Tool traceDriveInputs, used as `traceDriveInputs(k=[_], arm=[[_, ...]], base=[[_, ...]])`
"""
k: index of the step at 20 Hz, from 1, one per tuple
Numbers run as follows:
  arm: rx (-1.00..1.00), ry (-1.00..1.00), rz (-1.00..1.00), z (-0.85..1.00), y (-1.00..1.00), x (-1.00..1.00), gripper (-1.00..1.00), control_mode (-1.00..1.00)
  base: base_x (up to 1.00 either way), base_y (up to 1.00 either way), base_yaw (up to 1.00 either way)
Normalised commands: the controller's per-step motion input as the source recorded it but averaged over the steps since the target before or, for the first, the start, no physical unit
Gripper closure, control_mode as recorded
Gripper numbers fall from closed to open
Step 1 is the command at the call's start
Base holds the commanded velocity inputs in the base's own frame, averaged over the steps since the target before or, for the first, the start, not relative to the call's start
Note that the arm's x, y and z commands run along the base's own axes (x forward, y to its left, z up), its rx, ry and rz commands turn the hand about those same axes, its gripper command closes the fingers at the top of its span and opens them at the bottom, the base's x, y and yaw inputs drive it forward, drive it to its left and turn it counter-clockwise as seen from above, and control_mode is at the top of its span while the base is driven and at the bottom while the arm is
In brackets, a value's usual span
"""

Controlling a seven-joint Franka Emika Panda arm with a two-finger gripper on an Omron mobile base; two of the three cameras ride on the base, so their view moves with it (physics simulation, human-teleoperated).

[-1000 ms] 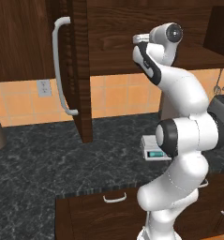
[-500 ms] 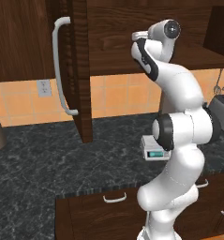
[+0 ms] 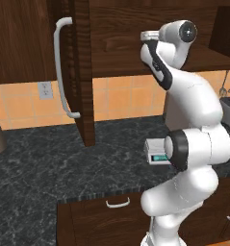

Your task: Pick the honey bottle and place it on the digital scale for weighing, and close the cabinet.

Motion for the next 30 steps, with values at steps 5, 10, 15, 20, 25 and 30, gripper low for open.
traceDriveInputs(k=[5,10,15,20,25,30], arm=[[0.03,-0.22,0.0,0.0,0.0,-1.0,1.0,-1.0],[0.03,-0.11,0.0,0.0,0.0,-1.0,1.0,-1.0],[0.0,0.02,0.03,0.03,-0.05,-1.0,1.0,-1.0],[0.0,0.02,0.18,-0.11,-0.21,-0.74,1.0,-1.0],[-0.02,0.0,0.22,-0.44,-0.1,-0.26,1.0,-1.0],[-0.04,0.04,0.21,-0.61,-0.26,-0.06,1.0,-1.0]], base=[[0.0,0.0,0.0],[0.0,0.0,0.0],[0.0,0.0,0.0],[0.0,0.0,0.0],[0.0,0.0,0.0],[0.0,0.0,0.0]])
